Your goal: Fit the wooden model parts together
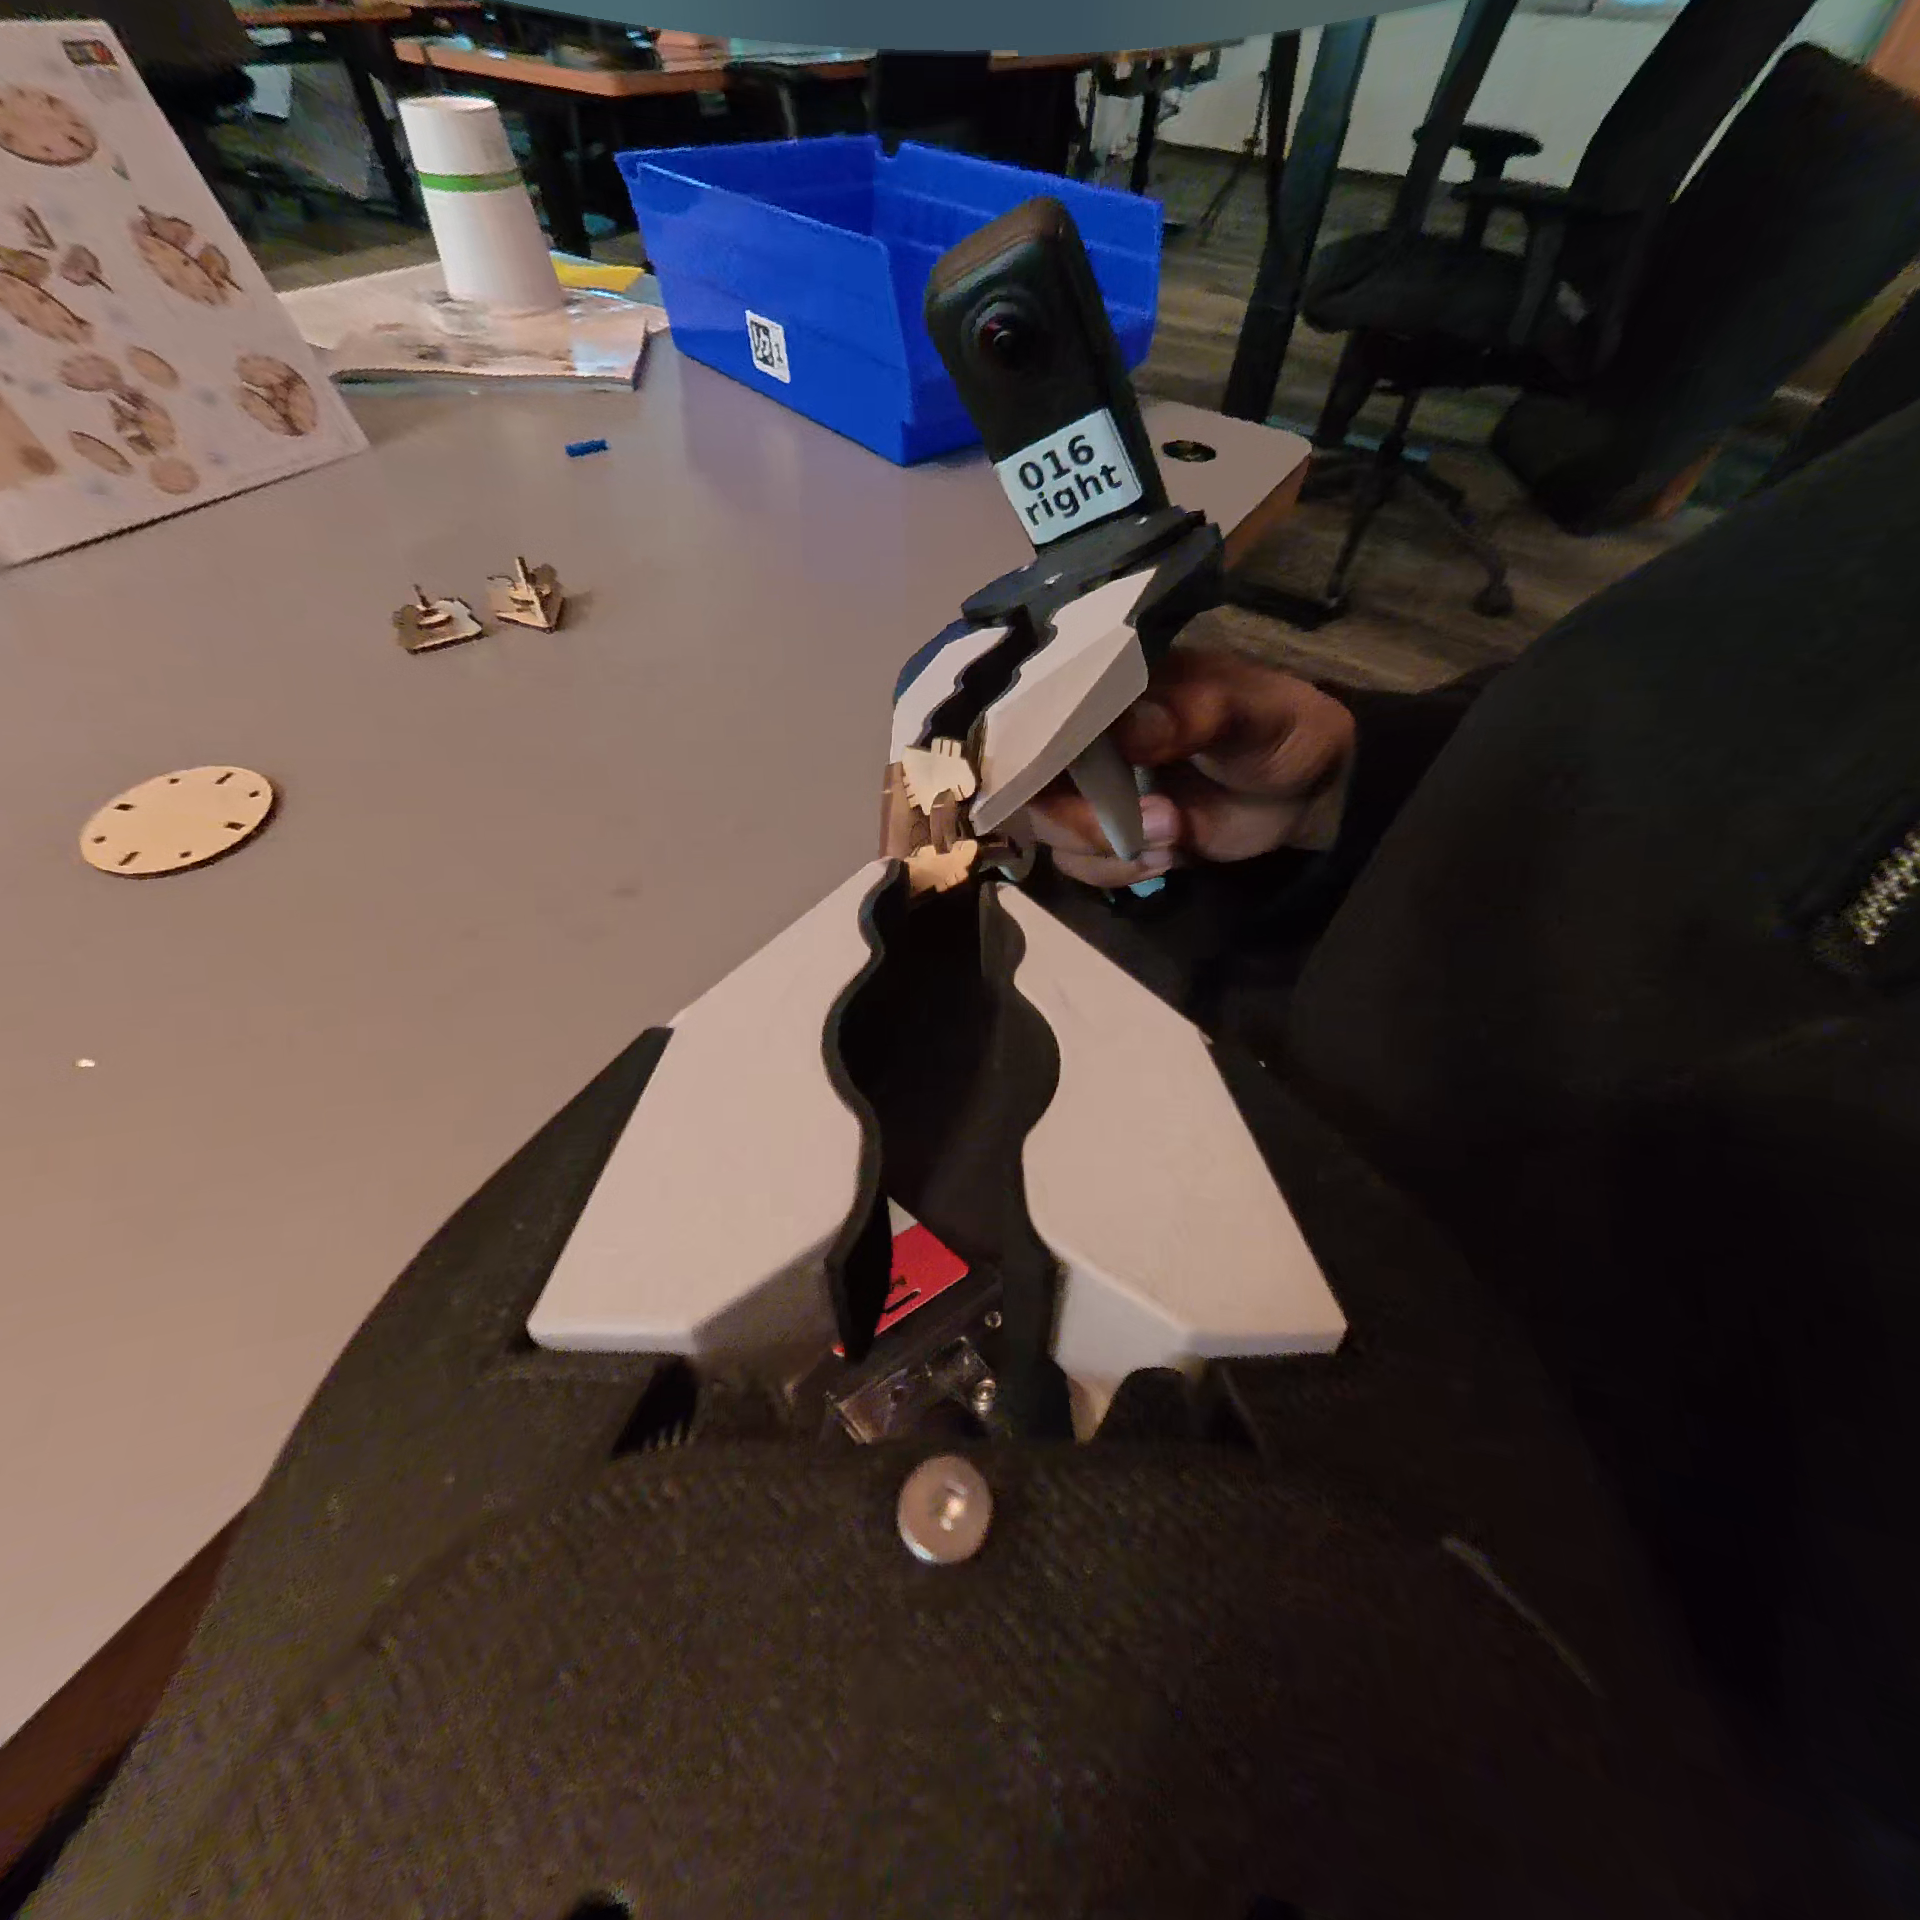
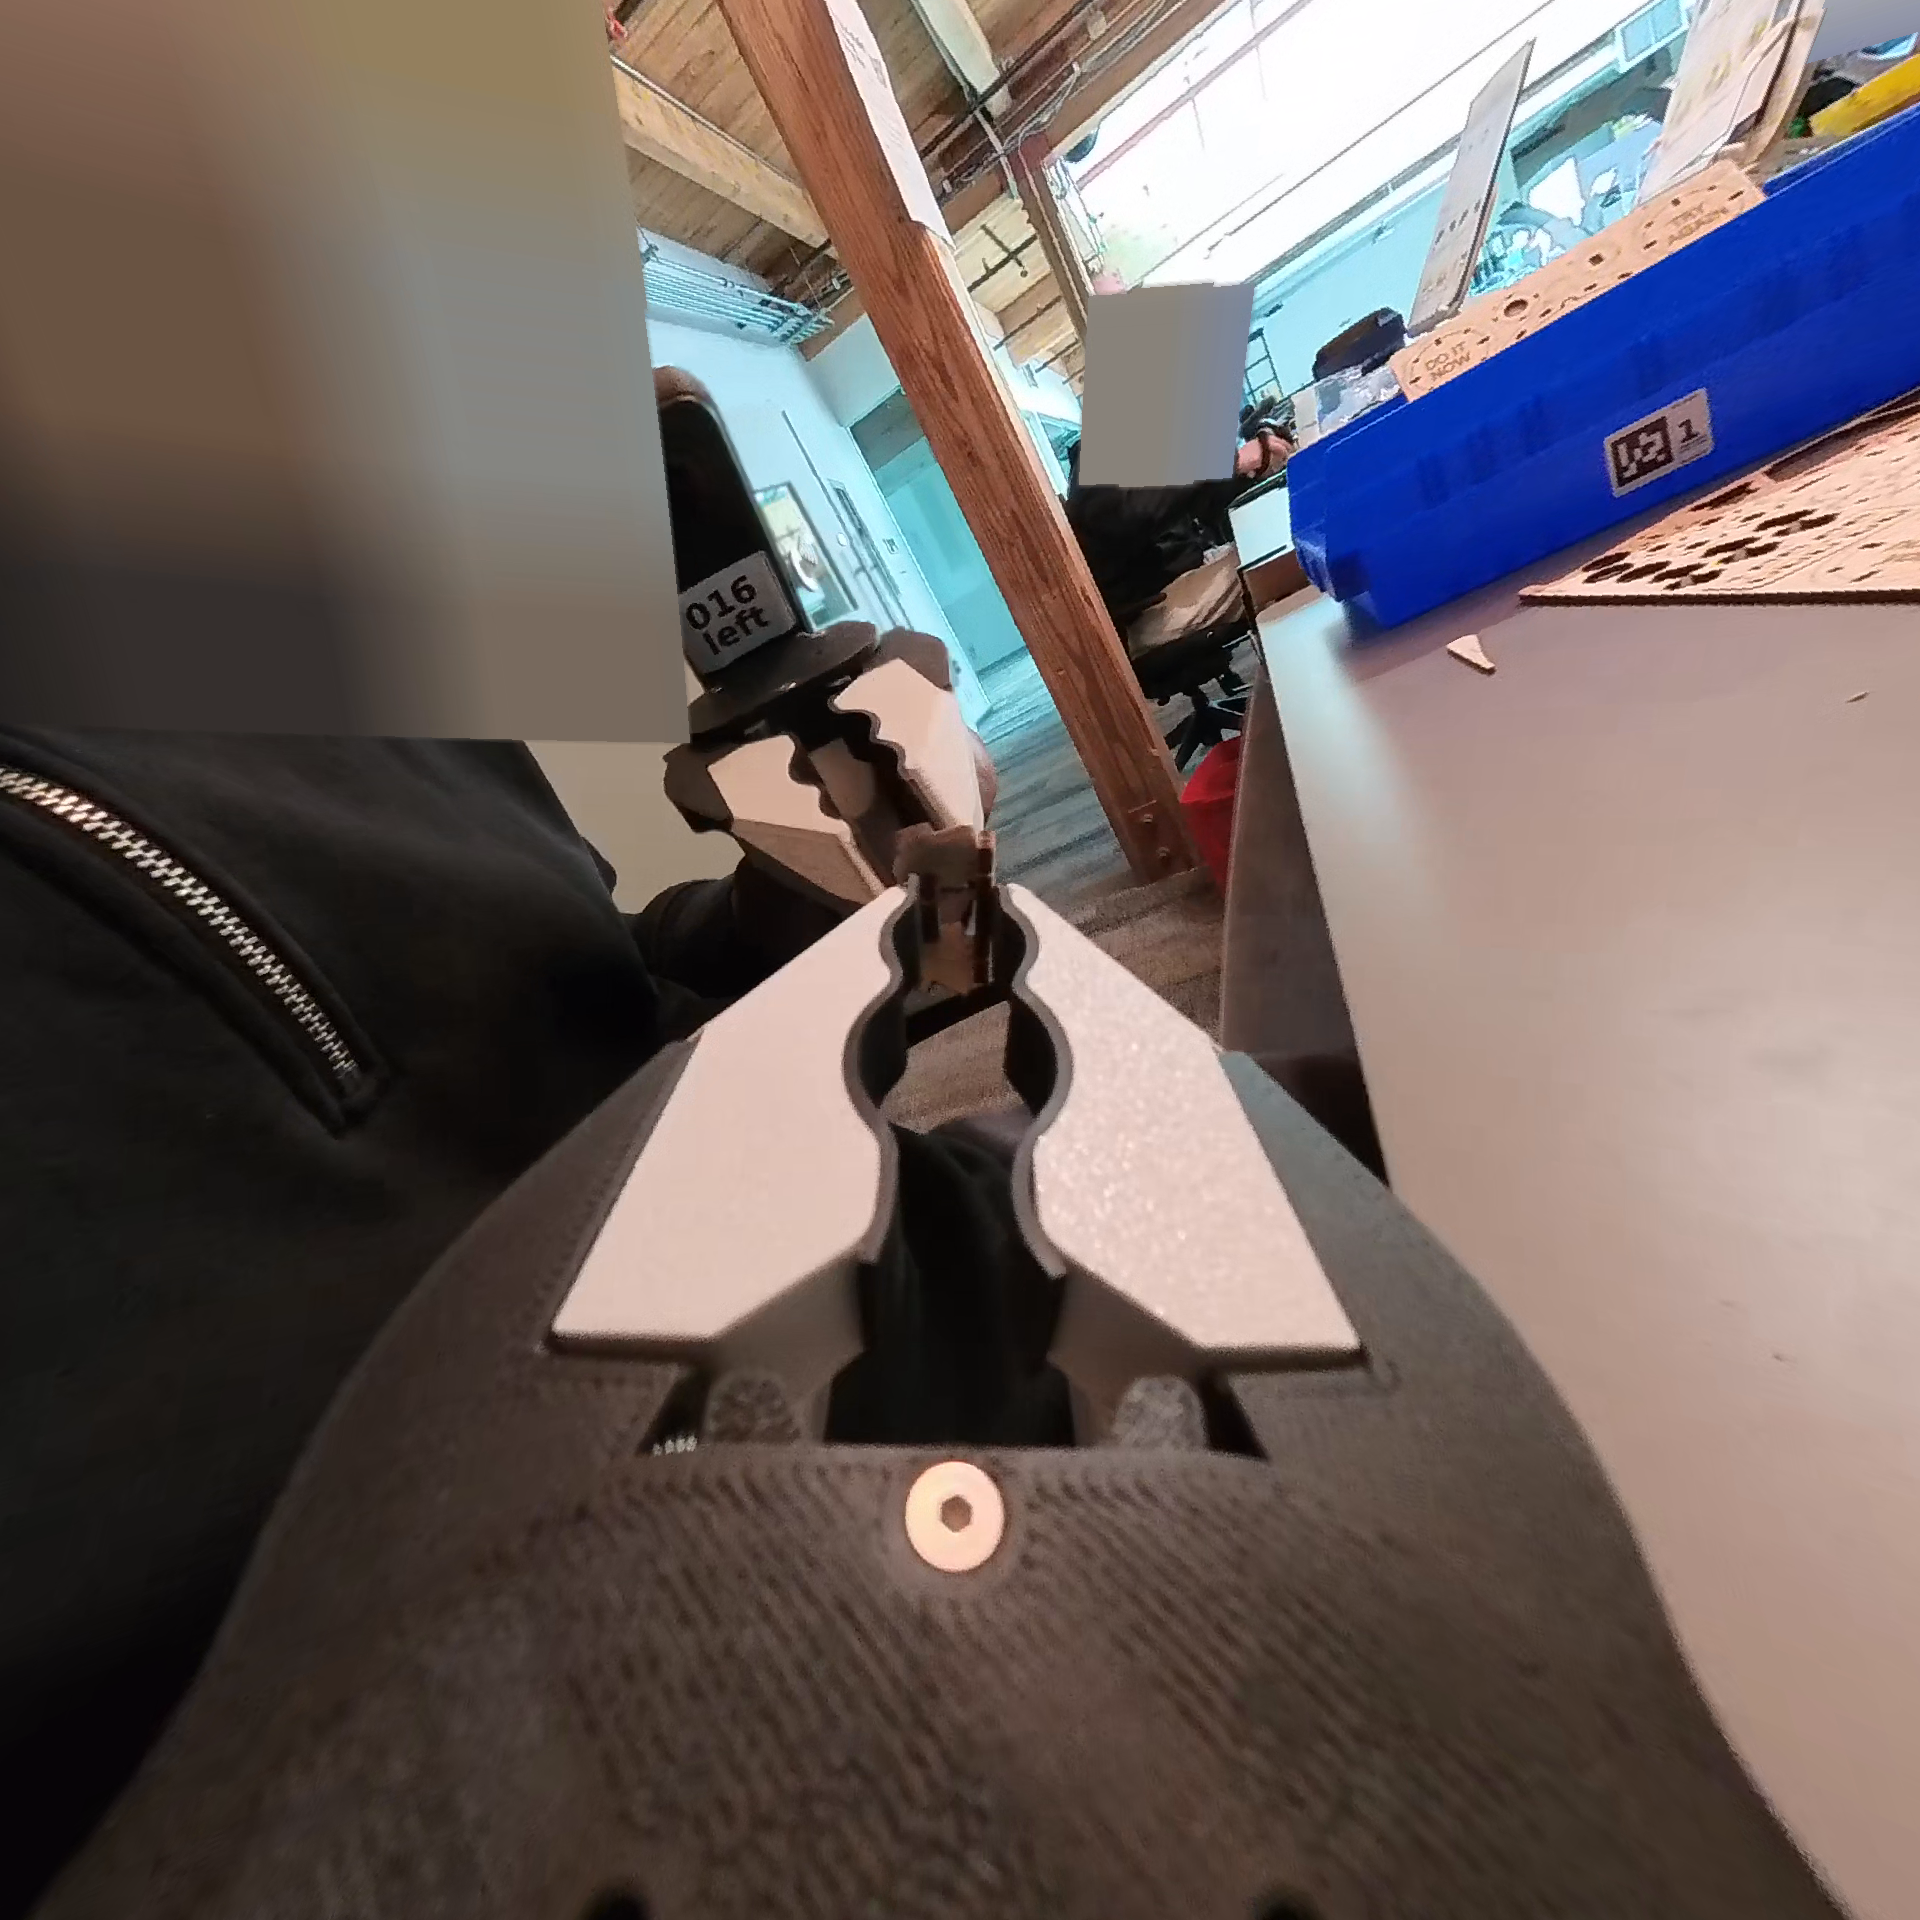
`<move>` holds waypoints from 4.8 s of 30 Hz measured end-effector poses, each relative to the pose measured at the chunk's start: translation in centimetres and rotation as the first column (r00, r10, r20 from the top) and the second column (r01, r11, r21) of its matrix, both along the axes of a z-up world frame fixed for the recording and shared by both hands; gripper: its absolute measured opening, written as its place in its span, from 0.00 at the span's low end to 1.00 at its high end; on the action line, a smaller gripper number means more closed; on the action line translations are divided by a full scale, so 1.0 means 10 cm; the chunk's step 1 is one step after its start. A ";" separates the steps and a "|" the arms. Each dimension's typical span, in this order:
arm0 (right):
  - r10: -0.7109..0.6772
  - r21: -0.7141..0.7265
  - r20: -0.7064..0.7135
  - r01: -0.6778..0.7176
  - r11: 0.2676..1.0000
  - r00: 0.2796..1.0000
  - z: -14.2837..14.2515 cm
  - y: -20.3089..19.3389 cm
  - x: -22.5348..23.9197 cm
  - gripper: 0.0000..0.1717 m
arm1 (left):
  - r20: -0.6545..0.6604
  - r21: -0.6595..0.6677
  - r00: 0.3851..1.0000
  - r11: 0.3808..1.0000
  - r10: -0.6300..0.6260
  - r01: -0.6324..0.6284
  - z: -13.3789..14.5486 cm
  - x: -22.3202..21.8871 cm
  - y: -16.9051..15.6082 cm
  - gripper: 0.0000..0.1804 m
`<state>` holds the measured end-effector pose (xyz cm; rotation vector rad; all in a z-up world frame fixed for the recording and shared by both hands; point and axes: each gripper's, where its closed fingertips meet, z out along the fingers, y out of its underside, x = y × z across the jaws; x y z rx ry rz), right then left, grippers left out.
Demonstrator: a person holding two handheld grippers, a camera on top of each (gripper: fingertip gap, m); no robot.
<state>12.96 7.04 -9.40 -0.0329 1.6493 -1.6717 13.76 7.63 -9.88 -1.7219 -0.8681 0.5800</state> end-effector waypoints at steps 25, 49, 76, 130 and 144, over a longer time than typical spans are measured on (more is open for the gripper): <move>0.029 -0.024 0.034 -0.028 0.999 0.999 0.04 0.01 0.06 0.06 | 0.089 0.232 0.993 0.971 -0.077 0.055 0.07 0.04 0.06 0.05; 0.029 0.023 0.043 -0.030 0.999 0.999 -0.02 0.00 0.07 0.06 | -0.028 -0.277 0.999 0.961 -0.018 0.009 -0.10 0.05 0.01 0.03; 0.064 0.028 0.076 -0.066 0.997 0.995 -0.06 0.00 0.12 0.06 | 0.137 0.004 0.987 0.997 -0.081 0.081 -0.12 0.11 0.01 0.04; 0.005 -0.072 -0.195 -0.020 0.997 0.981 0.12 0.11 0.18 0.06 | 0.269 0.872 0.854 0.490 -0.446 -0.018 0.14 0.07 0.06 0.01; -0.012 -0.093 -0.138 0.000 0.996 0.990 0.17 0.11 0.12 0.06 | 0.239 0.904 0.862 0.426 -0.447 -0.030 0.14 0.03 0.08 0.00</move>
